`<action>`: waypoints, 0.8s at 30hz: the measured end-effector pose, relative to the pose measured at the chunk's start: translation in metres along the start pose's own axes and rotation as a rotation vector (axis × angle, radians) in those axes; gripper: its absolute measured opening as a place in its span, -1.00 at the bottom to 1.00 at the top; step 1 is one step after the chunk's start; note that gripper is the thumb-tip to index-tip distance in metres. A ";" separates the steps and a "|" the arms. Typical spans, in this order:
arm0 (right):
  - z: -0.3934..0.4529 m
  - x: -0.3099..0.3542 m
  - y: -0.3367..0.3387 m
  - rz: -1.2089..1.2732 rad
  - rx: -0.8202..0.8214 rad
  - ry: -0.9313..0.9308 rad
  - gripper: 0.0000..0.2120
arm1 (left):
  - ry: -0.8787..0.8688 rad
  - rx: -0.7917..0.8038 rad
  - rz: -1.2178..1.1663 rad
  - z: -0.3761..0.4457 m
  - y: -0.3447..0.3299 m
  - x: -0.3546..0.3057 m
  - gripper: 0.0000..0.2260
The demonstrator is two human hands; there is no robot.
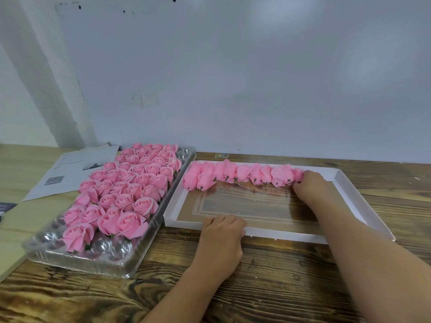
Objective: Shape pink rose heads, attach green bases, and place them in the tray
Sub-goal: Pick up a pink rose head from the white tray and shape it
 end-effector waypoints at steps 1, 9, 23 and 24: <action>0.001 -0.001 0.000 -0.002 0.003 -0.012 -0.77 | 0.000 0.003 0.002 0.000 0.000 0.000 -0.80; 0.002 -0.009 0.010 0.005 0.038 -0.029 -0.82 | 0.002 -0.003 0.016 0.000 0.000 -0.001 -0.81; 0.000 -0.022 0.015 0.225 0.051 -0.061 -0.67 | 0.008 0.014 0.019 0.000 0.001 0.000 -0.78; -0.003 -0.025 0.019 0.292 0.060 -0.079 -0.63 | 0.009 0.015 0.016 0.000 0.000 0.001 -0.78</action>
Point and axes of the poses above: each hand's wrist, its own z-axis towards the middle knuckle, its own y-axis out of the back of the hand, x = y × z, the point moved 2 cm from there along z, towards the middle knuckle, and after that the axes turned 15 degrees about -y, right-handed, at the moved point
